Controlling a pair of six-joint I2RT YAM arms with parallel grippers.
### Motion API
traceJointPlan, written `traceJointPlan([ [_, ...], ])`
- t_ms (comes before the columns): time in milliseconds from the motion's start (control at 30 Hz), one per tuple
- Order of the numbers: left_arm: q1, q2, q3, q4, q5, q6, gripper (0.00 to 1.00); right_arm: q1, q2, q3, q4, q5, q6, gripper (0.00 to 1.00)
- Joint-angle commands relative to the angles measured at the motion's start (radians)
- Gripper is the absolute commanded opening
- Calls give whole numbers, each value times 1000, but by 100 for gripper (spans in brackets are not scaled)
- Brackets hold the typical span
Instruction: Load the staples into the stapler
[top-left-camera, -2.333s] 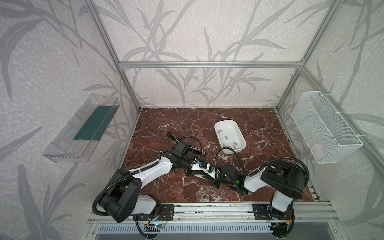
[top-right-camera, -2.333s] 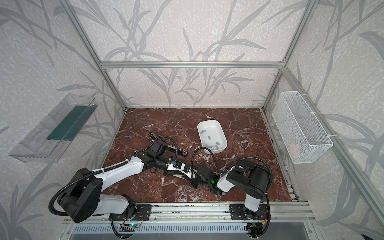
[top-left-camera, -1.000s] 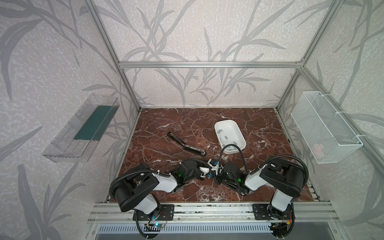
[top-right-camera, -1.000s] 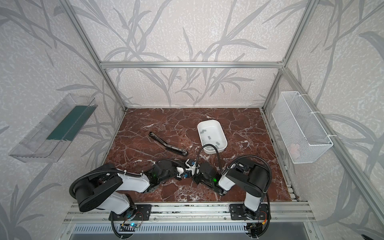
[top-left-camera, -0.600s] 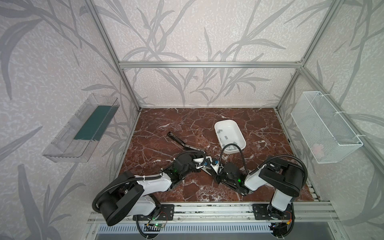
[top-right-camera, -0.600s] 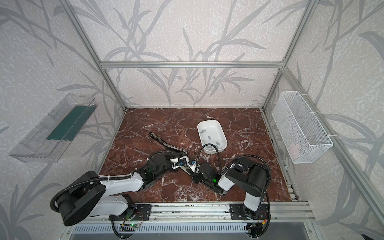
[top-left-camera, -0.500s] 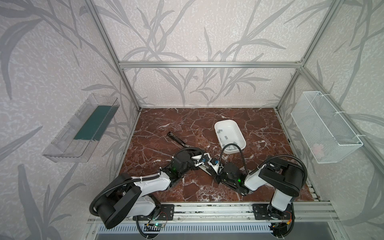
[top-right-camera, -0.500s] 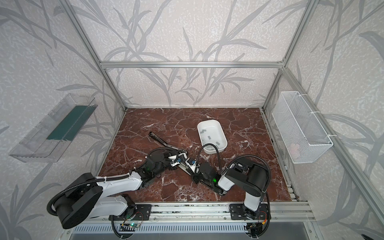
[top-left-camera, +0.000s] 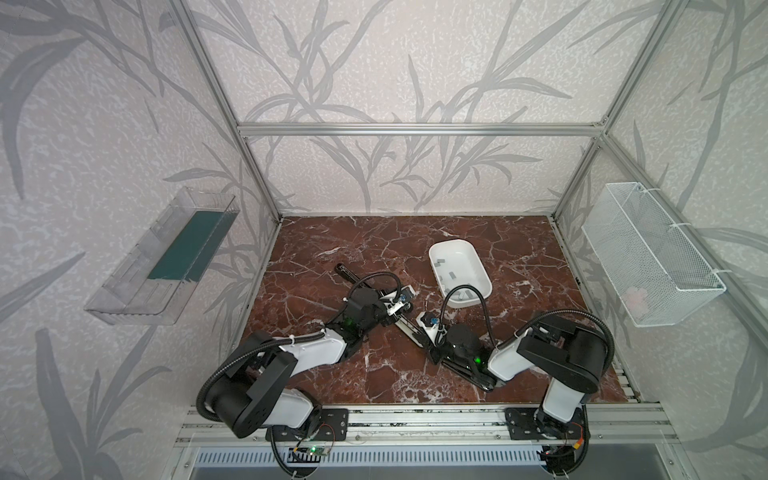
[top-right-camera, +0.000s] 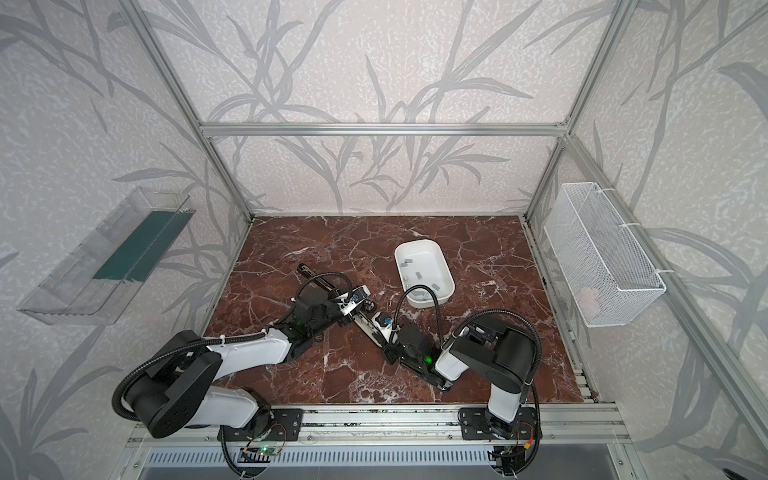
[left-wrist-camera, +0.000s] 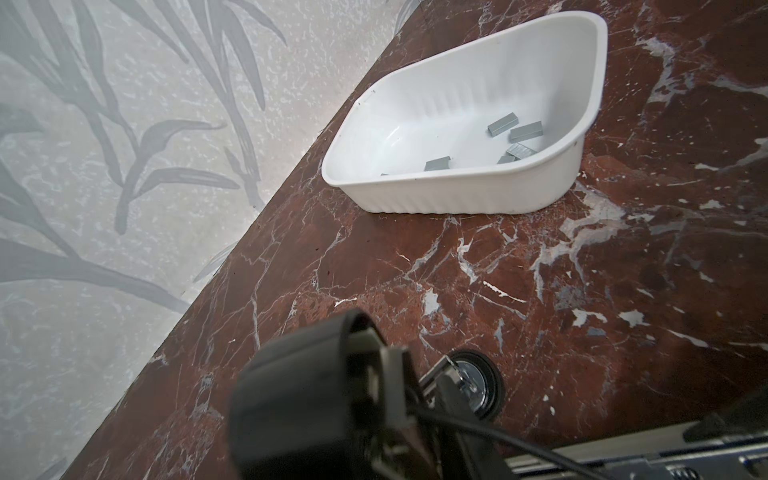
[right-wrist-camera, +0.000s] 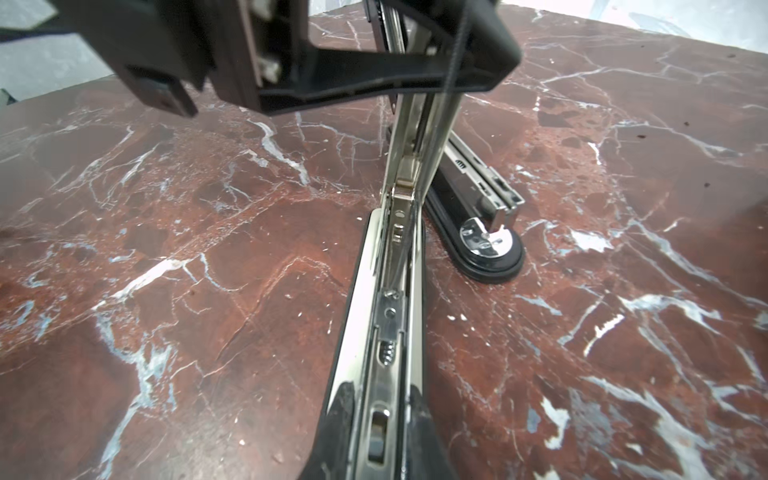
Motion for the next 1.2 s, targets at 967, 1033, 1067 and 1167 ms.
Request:
traceJointPlan([
  [967,329,-158,35,-443,-177,-20,49,10,13,-74,-30,-68,-55,0],
  [1033,339,-141,38,-434,-191,-42,53,10,13,-68,-45,-66,-60,0],
  [1067,346,-147,35,-433,-179,-57,55,10,16,-63,-54,-70,-66,0],
  [1167,351,-209,15,-450,-97,-90,60,10,31,-43,-74,-75,-79,0],
])
